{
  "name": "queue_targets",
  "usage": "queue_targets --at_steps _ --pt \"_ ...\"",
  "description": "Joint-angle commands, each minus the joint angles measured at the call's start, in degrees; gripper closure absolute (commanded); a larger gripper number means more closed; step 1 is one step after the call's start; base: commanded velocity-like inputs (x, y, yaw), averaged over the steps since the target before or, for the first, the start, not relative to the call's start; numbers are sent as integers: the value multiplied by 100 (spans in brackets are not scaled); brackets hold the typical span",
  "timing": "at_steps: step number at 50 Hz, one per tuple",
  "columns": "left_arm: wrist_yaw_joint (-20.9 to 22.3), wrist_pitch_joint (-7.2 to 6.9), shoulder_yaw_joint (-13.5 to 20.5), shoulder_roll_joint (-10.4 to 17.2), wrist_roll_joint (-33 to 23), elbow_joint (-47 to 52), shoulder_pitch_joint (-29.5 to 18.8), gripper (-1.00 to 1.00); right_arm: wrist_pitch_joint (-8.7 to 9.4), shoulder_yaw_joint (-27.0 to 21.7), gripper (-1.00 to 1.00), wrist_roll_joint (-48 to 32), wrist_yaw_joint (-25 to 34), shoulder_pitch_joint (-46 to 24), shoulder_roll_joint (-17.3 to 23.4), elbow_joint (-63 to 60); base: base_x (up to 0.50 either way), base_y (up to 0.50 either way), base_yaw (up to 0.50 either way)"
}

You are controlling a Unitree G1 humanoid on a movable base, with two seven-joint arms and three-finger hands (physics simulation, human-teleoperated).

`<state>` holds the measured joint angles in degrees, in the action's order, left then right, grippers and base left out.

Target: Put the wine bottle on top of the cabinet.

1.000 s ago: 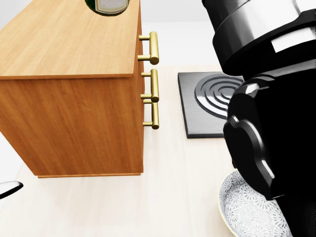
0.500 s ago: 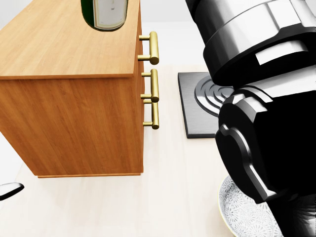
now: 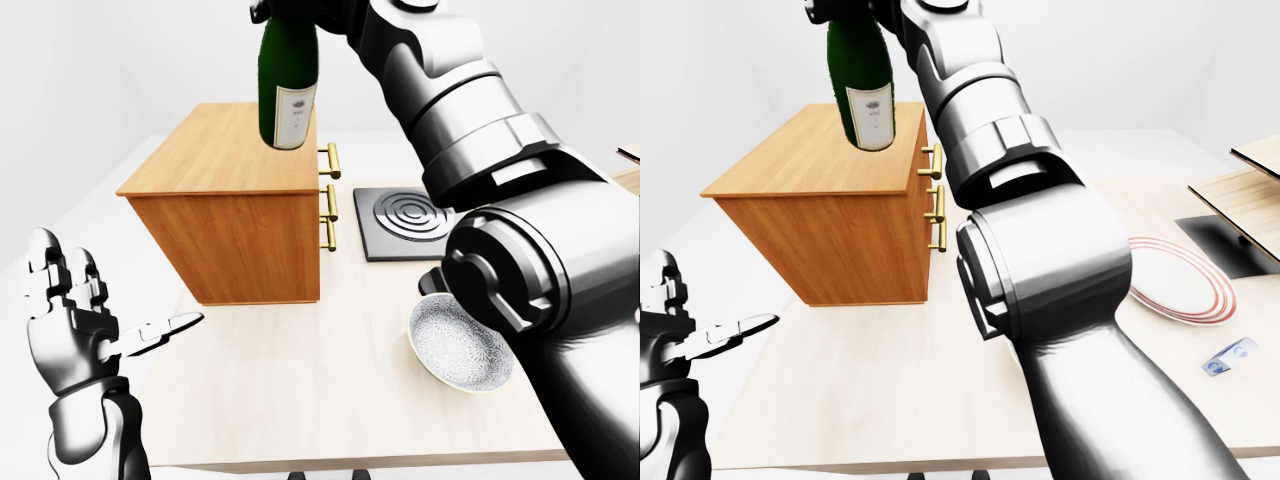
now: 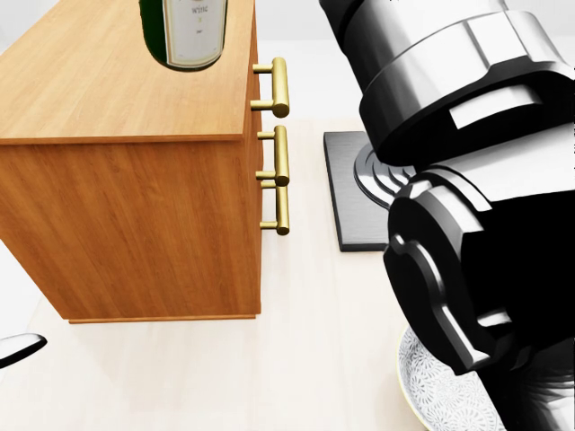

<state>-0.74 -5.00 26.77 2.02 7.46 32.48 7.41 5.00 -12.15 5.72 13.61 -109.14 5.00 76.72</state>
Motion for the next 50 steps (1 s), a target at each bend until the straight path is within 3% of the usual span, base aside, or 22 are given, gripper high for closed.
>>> queue_targets --at_steps 1,50 --pt "1 0 -18 -7 -17 -46 7 -100 0 -49 90 129 -366 -24 -14 -115 0 0 0" --pt "-7 0 -2 -9 -9 -50 15 -100 0 19 89 -105 -259 163 -101 -106 0 0 0"
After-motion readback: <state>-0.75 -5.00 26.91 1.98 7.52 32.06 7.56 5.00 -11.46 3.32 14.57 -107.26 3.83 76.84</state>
